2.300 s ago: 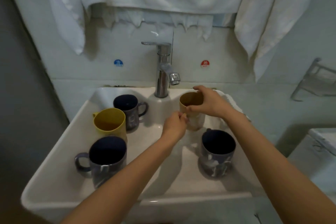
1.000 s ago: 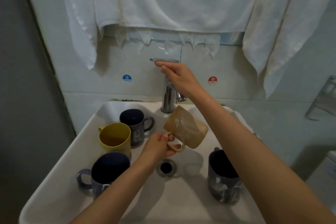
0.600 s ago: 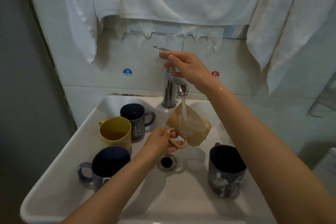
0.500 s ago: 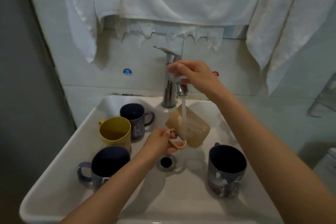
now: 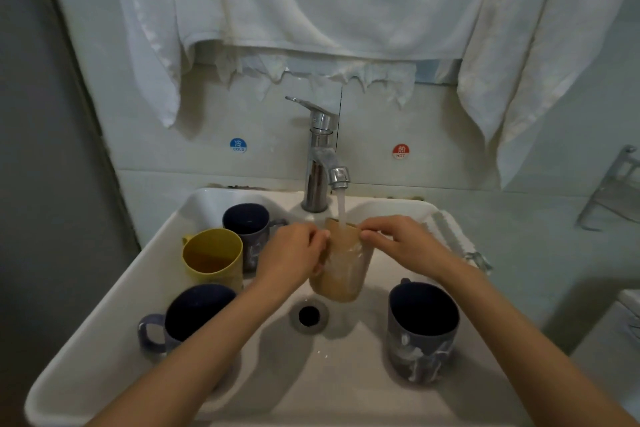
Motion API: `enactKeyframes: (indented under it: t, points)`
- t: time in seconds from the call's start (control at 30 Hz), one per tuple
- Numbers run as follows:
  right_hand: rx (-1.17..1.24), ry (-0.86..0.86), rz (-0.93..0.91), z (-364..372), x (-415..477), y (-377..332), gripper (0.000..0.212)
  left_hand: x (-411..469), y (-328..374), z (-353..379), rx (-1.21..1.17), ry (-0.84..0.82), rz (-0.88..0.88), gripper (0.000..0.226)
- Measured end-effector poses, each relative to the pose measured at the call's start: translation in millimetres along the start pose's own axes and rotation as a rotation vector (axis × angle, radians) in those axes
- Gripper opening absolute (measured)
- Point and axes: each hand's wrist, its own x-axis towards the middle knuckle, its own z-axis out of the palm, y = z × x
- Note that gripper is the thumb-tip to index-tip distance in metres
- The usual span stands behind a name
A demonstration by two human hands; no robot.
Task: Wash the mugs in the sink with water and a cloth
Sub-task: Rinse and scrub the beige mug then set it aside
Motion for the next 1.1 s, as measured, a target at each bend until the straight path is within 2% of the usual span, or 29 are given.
enactKeyframes:
  t: [0.2,0.3,0.4,0.53,0.7,0.8,0.87,0.93,1.0,1.1]
  points:
    - [0.164,-0.002,0.027,-1,-3,8,0.017,11,5,-3,-0.074,-0.008,0.036,0.019]
    - [0.198,-0.039,0.053,-1,-4,12,0.019,14,5,-6,-0.196,-0.035,0.122,0.021]
    - [0.268,-0.084,0.069,0,-4,14,0.021,21,6,-13,-0.178,-0.178,0.237,0.028]
    - [0.514,-0.058,0.092,0,0,15,0.024,30,5,-22,-0.177,-0.432,0.243,0.031]
    - [0.640,-0.084,0.091,9,5,11,0.026,32,4,-29,0.052,-0.525,0.301,0.019]
    - [0.576,-0.044,0.042,13,7,7,0.021,29,2,-33,-0.040,-0.559,0.282,0.017]
    - [0.465,0.042,-0.001,10,7,6,0.019,26,-5,-32,-0.136,-0.532,0.233,0.014]
    - [0.495,0.105,0.018,3,3,5,0.024,24,-12,-27,-0.198,-0.416,0.131,0.012]
    - [0.525,0.070,0.008,-3,-2,5,0.029,22,-15,-20,-0.286,-0.309,0.036,0.011]
    - [0.338,0.066,-0.055,-1,-6,5,0.021,19,-11,-9,-0.397,-0.243,-0.063,0.011]
